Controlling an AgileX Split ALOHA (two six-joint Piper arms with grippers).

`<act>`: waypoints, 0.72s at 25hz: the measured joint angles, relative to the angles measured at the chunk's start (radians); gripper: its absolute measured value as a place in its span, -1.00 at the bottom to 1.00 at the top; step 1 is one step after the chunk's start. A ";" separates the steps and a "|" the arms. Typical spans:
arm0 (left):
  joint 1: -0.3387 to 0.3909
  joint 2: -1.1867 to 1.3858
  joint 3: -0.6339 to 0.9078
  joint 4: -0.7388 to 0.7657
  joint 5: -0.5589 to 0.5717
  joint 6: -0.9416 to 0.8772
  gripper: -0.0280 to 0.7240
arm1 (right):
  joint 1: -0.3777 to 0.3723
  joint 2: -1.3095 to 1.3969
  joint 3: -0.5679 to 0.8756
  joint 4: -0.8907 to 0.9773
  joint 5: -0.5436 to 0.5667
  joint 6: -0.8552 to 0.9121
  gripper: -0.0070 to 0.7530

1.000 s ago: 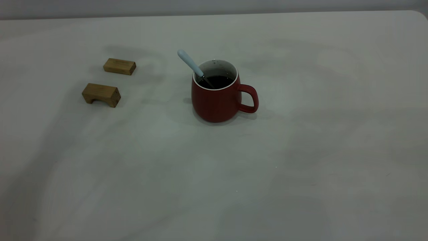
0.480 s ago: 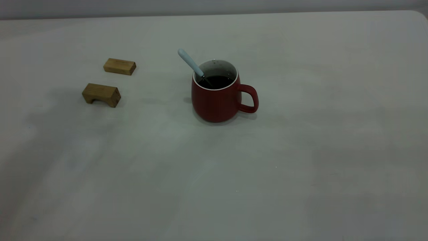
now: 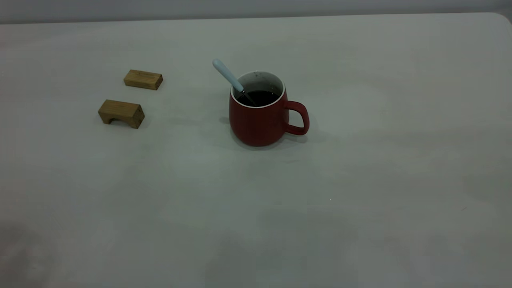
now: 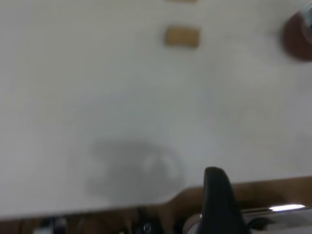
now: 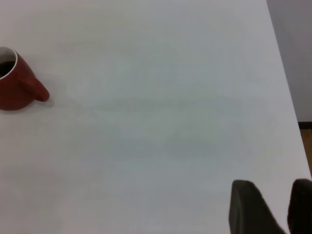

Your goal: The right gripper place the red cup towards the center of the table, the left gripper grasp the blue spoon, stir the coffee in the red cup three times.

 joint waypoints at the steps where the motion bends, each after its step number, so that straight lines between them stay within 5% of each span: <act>1: 0.036 -0.049 0.043 0.000 0.000 0.000 0.49 | 0.000 0.000 0.000 0.000 0.000 0.000 -0.36; 6: 0.130 -0.297 0.251 0.003 0.000 0.004 0.49 | 0.000 0.000 0.000 0.000 0.000 0.000 -0.36; 18: 0.133 -0.704 0.510 0.003 -0.064 0.063 0.49 | 0.000 0.000 0.000 0.000 0.000 -0.001 -0.36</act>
